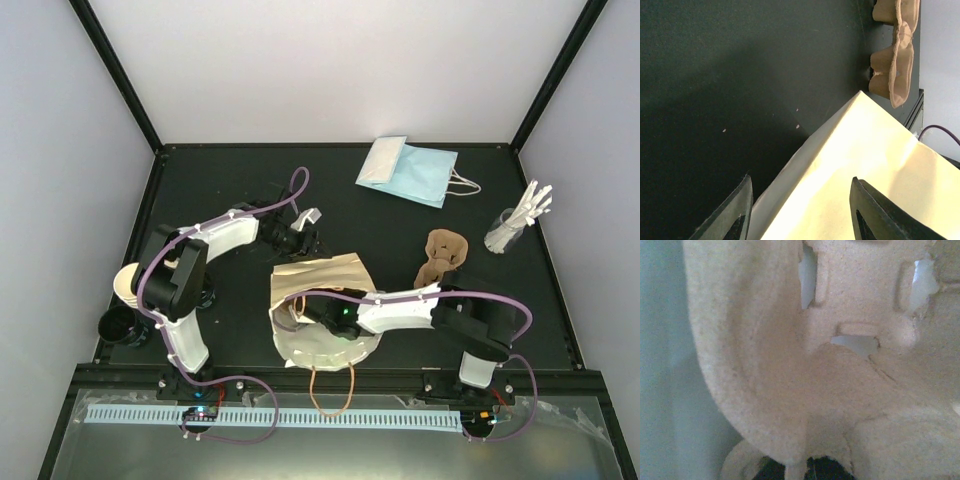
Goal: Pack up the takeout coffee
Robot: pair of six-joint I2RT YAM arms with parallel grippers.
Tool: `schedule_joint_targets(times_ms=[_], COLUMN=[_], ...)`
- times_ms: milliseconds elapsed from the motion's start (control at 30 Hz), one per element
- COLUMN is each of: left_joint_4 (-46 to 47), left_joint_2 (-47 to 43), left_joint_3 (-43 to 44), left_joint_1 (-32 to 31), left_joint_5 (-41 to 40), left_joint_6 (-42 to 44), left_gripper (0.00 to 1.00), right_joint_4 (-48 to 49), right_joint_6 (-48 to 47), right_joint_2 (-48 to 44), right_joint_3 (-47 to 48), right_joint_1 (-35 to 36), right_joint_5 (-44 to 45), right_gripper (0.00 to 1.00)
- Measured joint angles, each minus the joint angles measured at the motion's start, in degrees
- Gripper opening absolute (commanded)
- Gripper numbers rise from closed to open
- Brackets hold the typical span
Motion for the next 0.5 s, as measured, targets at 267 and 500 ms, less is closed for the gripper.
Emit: schedule_joint_targets(times_ms=[267, 500], left_joint_4=[0.11, 0.17], left_joint_2=[-0.72, -0.74], left_joint_3=[-0.48, -0.50], left_joint_1=[-0.11, -0.24], left_joint_5=[-0.07, -0.09], left_joint_6=[-0.02, -0.55], left_gripper=[0.55, 0.55], right_joint_4=[-2.01, -2.64], right_joint_6=[0.55, 1.99], right_joint_2=[0.66, -1.46], right_joint_3=[1.42, 0.94], right_joint_1=[-0.66, 0.04], right_joint_5=[-0.52, 1.51], right_gripper=[0.01, 0.01])
